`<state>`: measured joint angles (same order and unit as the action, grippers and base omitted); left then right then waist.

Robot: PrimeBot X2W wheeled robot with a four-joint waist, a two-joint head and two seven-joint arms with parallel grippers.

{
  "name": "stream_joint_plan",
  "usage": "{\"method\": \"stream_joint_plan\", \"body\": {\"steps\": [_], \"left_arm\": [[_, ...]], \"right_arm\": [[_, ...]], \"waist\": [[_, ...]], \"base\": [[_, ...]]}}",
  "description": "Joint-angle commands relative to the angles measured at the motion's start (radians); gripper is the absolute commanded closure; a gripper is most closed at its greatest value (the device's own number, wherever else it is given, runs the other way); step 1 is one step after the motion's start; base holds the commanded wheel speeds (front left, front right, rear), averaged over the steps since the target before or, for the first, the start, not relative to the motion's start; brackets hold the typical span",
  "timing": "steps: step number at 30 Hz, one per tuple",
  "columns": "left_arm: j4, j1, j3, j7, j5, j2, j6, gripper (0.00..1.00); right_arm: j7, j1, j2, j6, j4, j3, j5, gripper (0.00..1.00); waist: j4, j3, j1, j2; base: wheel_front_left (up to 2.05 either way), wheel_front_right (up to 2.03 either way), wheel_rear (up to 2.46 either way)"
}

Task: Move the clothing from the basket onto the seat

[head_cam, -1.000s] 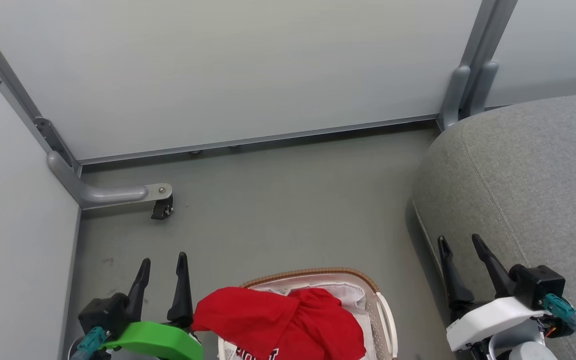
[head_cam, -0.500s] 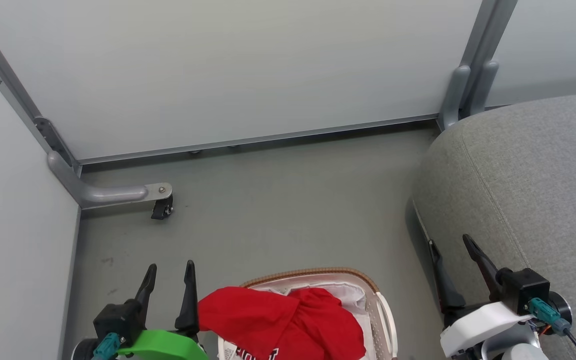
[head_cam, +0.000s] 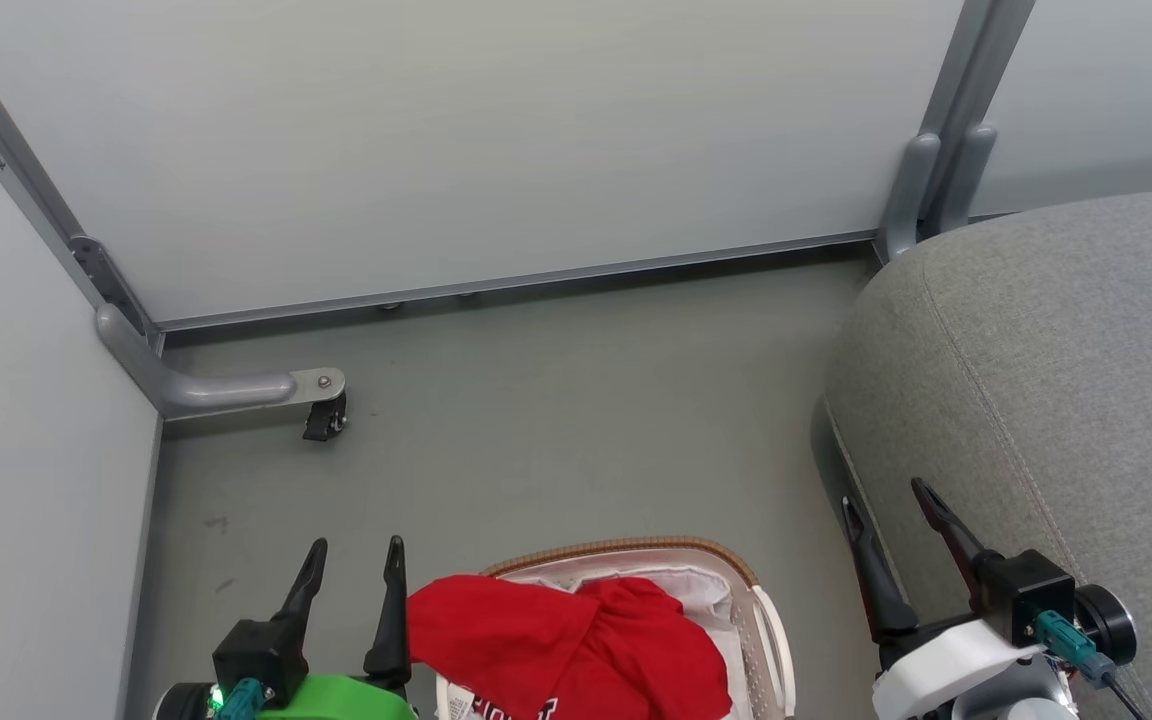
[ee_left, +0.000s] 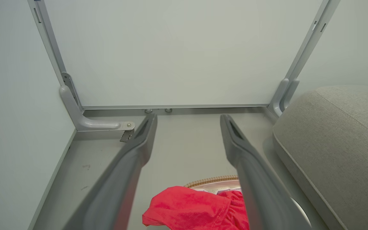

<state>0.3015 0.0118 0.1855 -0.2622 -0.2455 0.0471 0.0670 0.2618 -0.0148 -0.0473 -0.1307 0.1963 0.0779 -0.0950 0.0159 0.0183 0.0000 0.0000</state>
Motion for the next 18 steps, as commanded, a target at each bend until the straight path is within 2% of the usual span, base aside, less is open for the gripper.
{"method": "stream_joint_plan", "body": {"steps": [1,18], "left_arm": [[0.004,0.015,-0.002,-0.004,-0.001,0.006,-0.003,0.0],[0.002,0.021,0.008,-0.004,-0.005,0.006,-0.002,0.0]], "right_arm": [[0.005,0.011,-0.006,0.0,0.001,0.001,0.004,0.0],[0.005,0.017,-0.006,0.0,-0.002,0.006,0.003,0.0]], "waist": [[0.0,0.0,0.0,0.0],[-0.002,0.003,0.0,0.0]], "base": [[0.0,0.0,0.0],[0.0,0.0,0.0]]}}
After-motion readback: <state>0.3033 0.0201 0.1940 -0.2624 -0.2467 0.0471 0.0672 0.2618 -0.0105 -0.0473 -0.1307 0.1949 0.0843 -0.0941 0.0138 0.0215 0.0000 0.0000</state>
